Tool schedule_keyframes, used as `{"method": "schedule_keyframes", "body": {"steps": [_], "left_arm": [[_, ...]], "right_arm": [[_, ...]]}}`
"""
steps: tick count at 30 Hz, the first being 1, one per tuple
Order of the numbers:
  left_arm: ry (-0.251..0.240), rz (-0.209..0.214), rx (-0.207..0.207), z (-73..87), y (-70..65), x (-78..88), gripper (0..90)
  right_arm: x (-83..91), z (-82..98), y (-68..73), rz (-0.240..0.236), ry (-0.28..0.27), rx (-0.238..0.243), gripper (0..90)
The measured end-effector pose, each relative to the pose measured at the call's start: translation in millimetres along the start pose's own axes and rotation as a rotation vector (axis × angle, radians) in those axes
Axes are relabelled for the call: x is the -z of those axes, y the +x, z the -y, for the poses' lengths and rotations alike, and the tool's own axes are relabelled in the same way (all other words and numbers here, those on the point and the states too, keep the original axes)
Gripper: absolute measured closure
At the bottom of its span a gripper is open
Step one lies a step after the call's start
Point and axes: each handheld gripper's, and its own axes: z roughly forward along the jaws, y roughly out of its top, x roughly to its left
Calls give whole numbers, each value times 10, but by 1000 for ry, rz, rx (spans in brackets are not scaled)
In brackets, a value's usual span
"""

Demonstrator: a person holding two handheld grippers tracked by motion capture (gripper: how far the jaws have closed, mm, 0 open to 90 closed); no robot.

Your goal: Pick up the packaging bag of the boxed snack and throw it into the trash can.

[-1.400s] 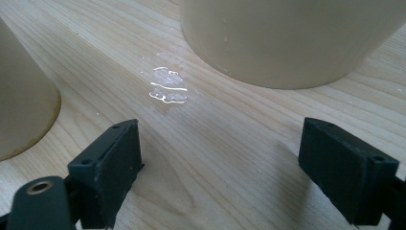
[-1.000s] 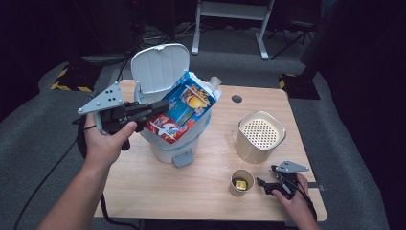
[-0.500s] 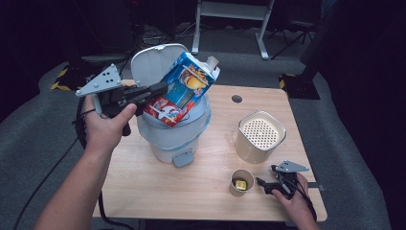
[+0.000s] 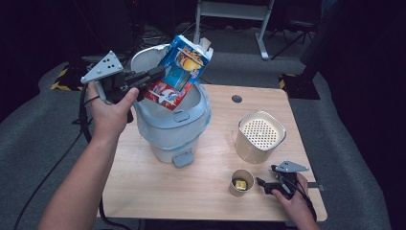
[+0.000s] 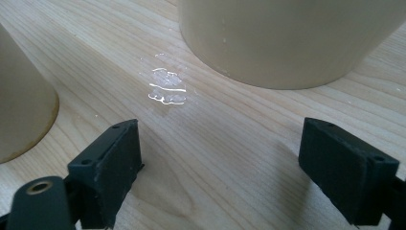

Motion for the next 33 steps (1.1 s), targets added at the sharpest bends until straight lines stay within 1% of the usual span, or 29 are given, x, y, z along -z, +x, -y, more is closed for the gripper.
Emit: {"method": "schedule_keyframes", "body": {"steps": [3, 7, 9, 10, 15, 17, 20, 29, 33], "left_arm": [[-9, -18, 11, 22, 57, -59, 898], [-5, -19, 10, 44, 76, -103, 897], [10, -25, -7, 61, 88, -137, 897], [19, -23, -8, 76, 103, -158, 897], [28, -27, -7, 114, 121, -196, 897], [40, -33, -11, 141, 129, -214, 897], [44, -38, -12, 170, 136, -241, 897], [75, -36, -17, 242, 154, -328, 896], [92, -29, -27, 260, 171, -351, 897]], "right_arm": [[0, 0, 0, 0, 0, 0, 146], [0, 0, 0, 0, 0, 0, 146], [0, 0, 0, 0, 0, 0, 146], [0, 0, 0, 0, 0, 0, 146], [0, 0, 0, 0, 0, 0, 146], [0, 0, 0, 0, 0, 0, 146], [0, 0, 0, 0, 0, 0, 146], [0, 0, 0, 0, 0, 0, 146], [0, 0, 0, 0, 0, 0, 146]]}}
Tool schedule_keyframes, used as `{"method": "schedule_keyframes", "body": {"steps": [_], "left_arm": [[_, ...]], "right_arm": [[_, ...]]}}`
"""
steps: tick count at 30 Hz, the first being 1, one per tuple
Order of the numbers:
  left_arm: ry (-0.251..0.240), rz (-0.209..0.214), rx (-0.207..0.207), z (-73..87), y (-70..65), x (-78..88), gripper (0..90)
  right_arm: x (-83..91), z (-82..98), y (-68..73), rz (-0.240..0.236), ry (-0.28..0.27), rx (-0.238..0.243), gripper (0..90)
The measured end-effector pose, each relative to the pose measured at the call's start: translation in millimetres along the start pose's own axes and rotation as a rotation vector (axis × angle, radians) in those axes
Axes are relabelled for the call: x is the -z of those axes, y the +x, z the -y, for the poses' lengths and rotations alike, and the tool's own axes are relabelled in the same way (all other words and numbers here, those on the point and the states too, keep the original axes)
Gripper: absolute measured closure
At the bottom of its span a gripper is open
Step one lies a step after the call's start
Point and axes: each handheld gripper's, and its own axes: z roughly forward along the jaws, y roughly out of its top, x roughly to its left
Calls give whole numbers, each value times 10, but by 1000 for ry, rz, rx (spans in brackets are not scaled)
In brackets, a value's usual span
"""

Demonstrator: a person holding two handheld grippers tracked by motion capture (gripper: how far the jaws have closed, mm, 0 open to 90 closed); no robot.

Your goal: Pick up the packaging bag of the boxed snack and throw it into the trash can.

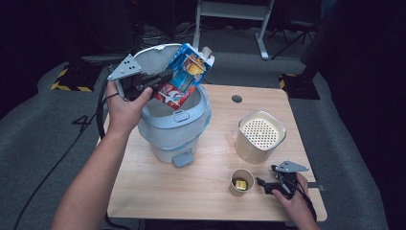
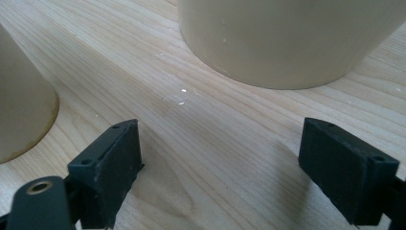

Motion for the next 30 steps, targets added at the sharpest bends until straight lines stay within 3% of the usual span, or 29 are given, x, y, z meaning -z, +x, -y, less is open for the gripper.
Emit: {"method": "schedule_keyframes", "body": {"steps": [7, 12, 13, 14, 15, 16, 23, 30], "left_arm": [[22, 11, 4, 25, 15, -28, 896], [70, 15, 11, 49, 8, -59, 887], [73, 18, 21, 53, 9, -65, 859], [71, 23, 42, 60, 10, -76, 692], [66, 16, 51, 62, 9, -82, 692], [63, 7, 62, 60, 7, -76, 559], [43, 15, 55, 18, -16, 35, 518], [45, 109, 25, 15, -136, 221, 506]], "right_arm": [[0, 0, 0, 0, 0, 0, 146], [0, 0, 0, 0, 0, 0, 146], [0, 0, 0, 0, 0, 0, 146], [0, 0, 0, 0, 0, 0, 146], [0, 0, 0, 0, 0, 0, 146], [0, 0, 0, 0, 0, 0, 146], [0, 0, 0, 0, 0, 0, 146], [0, 0, -1, 0, 0, 0, 147]]}}
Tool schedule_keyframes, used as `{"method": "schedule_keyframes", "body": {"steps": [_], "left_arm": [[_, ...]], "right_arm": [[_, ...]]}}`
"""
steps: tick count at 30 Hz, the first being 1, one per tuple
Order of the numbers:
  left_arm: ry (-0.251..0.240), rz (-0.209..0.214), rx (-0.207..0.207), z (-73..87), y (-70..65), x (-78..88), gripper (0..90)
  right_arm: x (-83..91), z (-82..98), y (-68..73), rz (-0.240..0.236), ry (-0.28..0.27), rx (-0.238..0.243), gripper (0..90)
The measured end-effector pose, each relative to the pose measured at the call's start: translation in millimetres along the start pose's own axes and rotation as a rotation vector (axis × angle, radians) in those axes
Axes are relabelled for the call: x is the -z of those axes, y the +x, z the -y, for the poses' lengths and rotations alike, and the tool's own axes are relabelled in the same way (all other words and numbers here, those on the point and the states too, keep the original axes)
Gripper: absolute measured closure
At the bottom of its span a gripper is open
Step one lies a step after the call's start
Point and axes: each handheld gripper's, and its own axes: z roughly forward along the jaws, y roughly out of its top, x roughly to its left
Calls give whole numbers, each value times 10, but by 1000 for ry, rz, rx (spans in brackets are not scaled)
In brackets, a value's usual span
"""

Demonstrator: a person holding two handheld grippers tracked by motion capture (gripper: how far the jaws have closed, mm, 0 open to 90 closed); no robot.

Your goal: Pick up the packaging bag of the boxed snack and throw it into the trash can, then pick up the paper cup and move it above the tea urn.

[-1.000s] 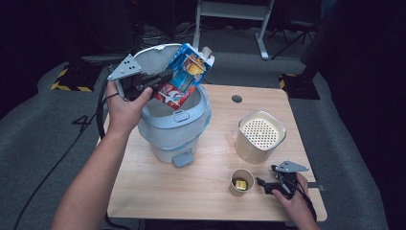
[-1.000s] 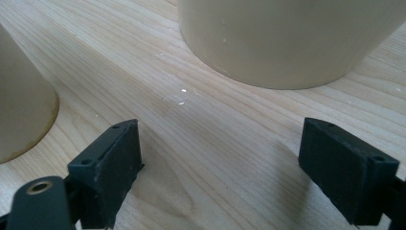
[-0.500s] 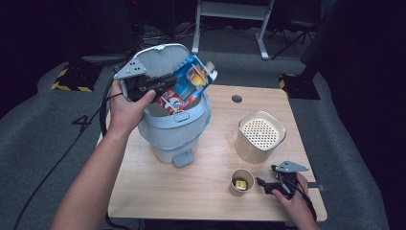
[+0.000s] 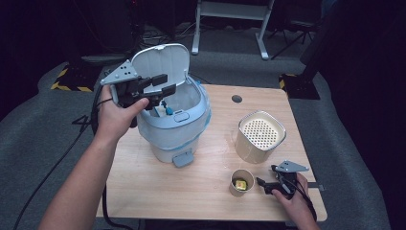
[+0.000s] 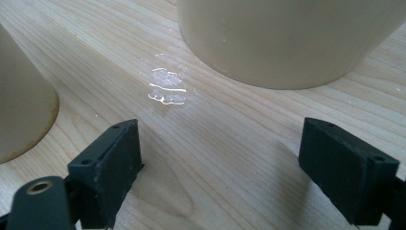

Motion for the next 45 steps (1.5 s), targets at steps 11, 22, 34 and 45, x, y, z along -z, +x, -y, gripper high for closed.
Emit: {"method": "schedule_keyframes", "body": {"steps": [11, 22, 34, 45], "left_arm": [[43, 92, -61, 102, -266, 263, 496], [47, 146, -42, 320, -361, 401, 496], [107, 162, -80, 743, -573, 404, 490], [153, 167, -24, 1355, -602, 336, 492]], "right_arm": [[0, 0, 0, 0, 0, 0, 146], [4, 1, 3, 1, 1, -1, 152], [172, 93, 56, -75, -16, 13, 244], [313, 24, 354, -171, -79, 87, 222]]}}
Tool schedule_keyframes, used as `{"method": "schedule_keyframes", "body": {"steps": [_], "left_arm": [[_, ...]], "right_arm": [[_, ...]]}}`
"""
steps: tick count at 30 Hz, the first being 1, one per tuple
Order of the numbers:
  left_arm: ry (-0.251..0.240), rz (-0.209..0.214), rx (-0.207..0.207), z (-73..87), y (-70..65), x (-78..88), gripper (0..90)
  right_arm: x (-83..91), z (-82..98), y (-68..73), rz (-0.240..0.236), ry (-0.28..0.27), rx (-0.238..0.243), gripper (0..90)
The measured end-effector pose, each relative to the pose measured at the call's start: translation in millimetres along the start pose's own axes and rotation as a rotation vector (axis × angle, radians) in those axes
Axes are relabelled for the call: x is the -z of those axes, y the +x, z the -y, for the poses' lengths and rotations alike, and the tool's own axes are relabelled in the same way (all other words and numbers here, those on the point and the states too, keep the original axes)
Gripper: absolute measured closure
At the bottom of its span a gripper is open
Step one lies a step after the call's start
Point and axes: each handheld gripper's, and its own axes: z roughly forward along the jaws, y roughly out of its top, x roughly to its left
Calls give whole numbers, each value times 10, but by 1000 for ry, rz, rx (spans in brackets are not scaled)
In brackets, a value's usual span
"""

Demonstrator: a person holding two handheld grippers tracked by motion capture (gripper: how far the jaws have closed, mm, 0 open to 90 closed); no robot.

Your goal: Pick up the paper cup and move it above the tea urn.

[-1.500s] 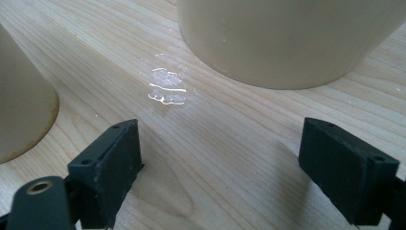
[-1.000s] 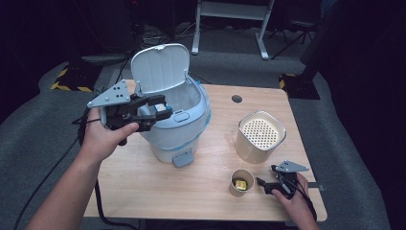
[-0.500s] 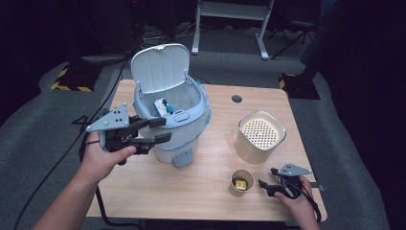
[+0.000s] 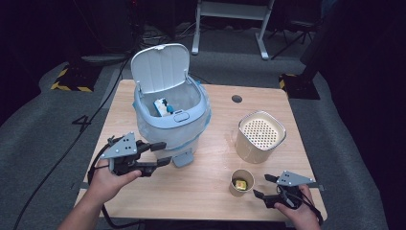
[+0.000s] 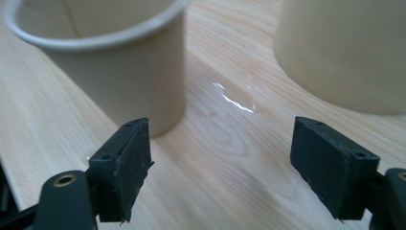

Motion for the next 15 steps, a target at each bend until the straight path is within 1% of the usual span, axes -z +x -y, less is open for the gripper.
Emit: {"method": "schedule_keyframes", "body": {"steps": [2, 3, 4, 5, 7, 8, 10, 11, 12, 15], "left_arm": [[-7, 15, 23, 110, 14, -50, 492], [-11, 16, 31, 162, 19, -76, 492], [-14, 20, 36, 211, 25, -104, 492], [-12, 25, 44, 265, 32, -139, 496], [8, 27, 44, 319, 45, -177, 495], [13, 27, 40, 343, 53, -194, 495], [26, 28, 46, 391, 56, -219, 490], [26, 29, 45, 410, 56, -230, 487], [36, 29, 46, 435, 54, -243, 483], [70, 37, 52, 513, 52, -289, 465]], "right_arm": [[3, -27, 58, -13, -18, 4, 218], [-1, -48, 101, -32, -28, 11, 214], [-1, -48, 101, -32, -28, 11, 214], [-12, -66, 144, -49, -37, 17, 206], [-15, -71, 160, -55, -41, 16, 203], [-18, -80, 181, -65, -49, 16, 199], [-26, -103, 232, -91, -64, 18, 196], [-46, -122, 273, -94, -76, 34, 183], [-63, -127, 285, -93, -80, 46, 179], [-110, -139, 316, -98, -78, 48, 172]]}}
